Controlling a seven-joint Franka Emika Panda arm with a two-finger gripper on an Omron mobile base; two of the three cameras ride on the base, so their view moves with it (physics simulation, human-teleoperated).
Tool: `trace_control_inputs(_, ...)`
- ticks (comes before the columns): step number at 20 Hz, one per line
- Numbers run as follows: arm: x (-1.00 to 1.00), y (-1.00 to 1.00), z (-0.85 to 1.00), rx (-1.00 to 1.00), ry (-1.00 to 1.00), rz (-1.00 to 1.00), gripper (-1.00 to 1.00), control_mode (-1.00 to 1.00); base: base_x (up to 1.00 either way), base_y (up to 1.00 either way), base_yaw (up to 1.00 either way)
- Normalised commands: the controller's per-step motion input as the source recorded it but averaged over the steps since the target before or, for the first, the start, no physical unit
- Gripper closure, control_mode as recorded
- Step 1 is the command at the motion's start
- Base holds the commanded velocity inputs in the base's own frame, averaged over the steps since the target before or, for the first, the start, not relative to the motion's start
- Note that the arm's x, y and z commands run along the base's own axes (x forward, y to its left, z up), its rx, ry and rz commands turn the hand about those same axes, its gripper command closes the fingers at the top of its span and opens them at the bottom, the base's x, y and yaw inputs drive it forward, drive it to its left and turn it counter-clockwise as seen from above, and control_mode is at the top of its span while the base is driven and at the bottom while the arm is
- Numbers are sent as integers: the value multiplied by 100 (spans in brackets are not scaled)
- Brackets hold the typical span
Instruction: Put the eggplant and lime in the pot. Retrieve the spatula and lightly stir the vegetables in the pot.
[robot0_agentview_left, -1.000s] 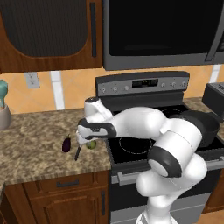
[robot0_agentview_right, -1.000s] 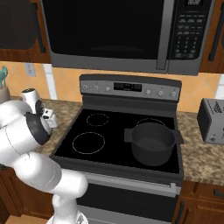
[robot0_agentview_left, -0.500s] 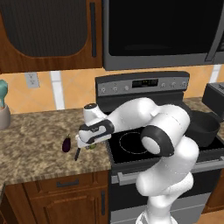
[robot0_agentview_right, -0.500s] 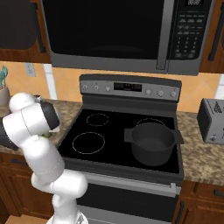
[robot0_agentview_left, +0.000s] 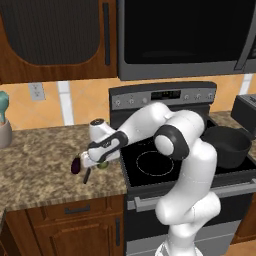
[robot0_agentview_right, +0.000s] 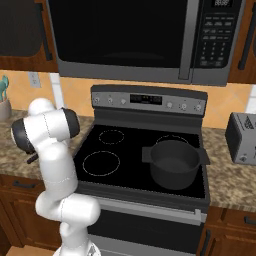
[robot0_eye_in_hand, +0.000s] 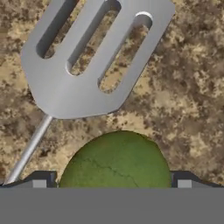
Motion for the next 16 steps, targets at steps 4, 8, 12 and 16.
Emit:
trace_control_inputs(4,4,4,-6,0,0,0,100,-100,0,0,0)
trace_control_inputs(8,-49,-29,26,2,-12,0,100,-100,0,0,0)
trace_control_inputs(12,-88,-77,94,13,-23,0,100,-100,0,0,0)
trace_control_inputs(16,-89,-91,96,13,-26,-1,100,-100,0,0,0)
